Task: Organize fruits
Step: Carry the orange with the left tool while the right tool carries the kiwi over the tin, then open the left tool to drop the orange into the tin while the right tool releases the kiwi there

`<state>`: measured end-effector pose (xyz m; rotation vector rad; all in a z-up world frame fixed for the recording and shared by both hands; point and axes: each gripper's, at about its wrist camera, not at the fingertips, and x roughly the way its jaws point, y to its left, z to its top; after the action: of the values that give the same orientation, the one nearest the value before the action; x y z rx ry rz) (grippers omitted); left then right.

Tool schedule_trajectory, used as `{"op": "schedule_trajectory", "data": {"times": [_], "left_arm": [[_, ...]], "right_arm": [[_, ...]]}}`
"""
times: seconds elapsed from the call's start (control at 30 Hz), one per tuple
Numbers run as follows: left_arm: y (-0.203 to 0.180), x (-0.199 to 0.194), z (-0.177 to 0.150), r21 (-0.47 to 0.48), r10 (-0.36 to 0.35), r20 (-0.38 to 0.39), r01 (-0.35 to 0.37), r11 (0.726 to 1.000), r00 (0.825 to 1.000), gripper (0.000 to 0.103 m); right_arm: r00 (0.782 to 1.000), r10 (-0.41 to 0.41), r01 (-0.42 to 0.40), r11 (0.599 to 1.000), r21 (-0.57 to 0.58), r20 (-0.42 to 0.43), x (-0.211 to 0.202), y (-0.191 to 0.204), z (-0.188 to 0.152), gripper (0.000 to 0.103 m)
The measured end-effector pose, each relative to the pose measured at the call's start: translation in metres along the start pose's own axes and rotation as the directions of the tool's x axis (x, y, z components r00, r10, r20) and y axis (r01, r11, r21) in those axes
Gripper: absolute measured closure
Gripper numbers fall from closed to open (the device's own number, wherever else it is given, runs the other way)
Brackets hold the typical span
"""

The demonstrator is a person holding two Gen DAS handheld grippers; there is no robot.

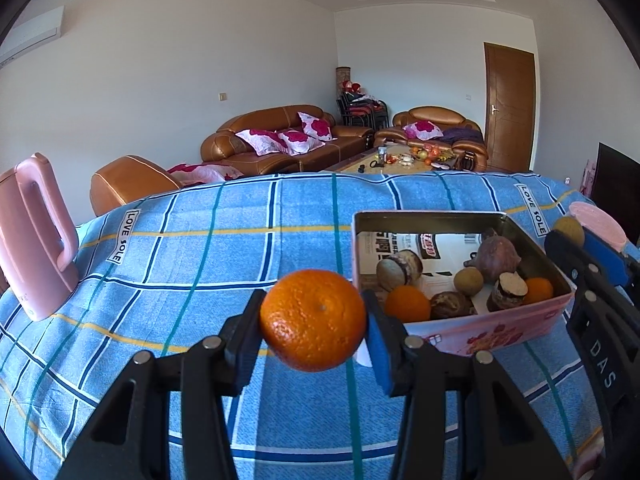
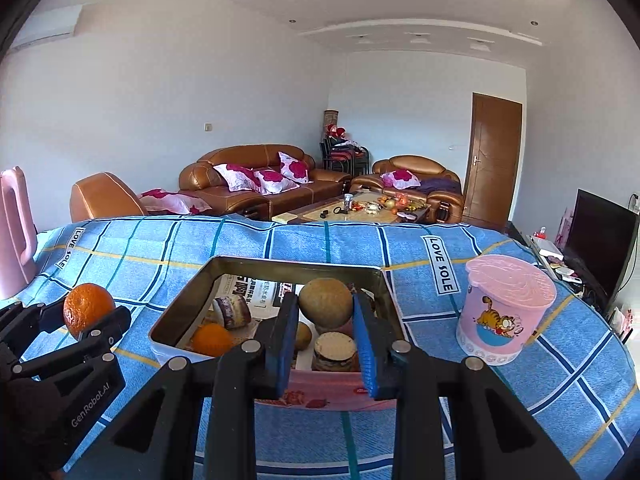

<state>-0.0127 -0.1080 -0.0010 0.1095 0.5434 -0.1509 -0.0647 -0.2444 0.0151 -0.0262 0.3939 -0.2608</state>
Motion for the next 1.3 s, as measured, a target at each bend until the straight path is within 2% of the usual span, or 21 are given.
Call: {"op": "schedule_trajectory", "data": {"times": [0.5, 0.73, 1.13, 1.3], "left_arm": [[-0.059, 0.004, 0.010, 0.039, -0.103, 0.012, 0.103, 0.994, 0.995, 0.055], [-0.080, 0.013, 0.018, 0.049, -0.142, 0.013, 0.141, 0.989, 0.990, 0.055], [-0.067, 0.042, 0.034, -0.038, -0.156, -0.010, 0.155, 0.987, 0.988, 0.055], [-0.065, 0.052, 0.038, -0.030, -0.141, -0.025, 0.140, 0.990, 0.990, 0.055]], "right_arm": [[0.995, -0.096, 0.097, 0.995, 0.038, -0.006, 0.009, -0.050, 0.001, 0.073], [0.990, -0.138, 0.138, 0.989, 0.052, -0.011, 0.014, -0.061, 0.004, 0.073], [0.991, -0.130, 0.130, 0.991, 0.032, -0.026, 0.027, -0.054, 0.009, 0.073], [0.992, -0.117, 0.118, 0.993, 0.020, -0.048, 0.044, -0.049, 0.014, 0.073]]}}
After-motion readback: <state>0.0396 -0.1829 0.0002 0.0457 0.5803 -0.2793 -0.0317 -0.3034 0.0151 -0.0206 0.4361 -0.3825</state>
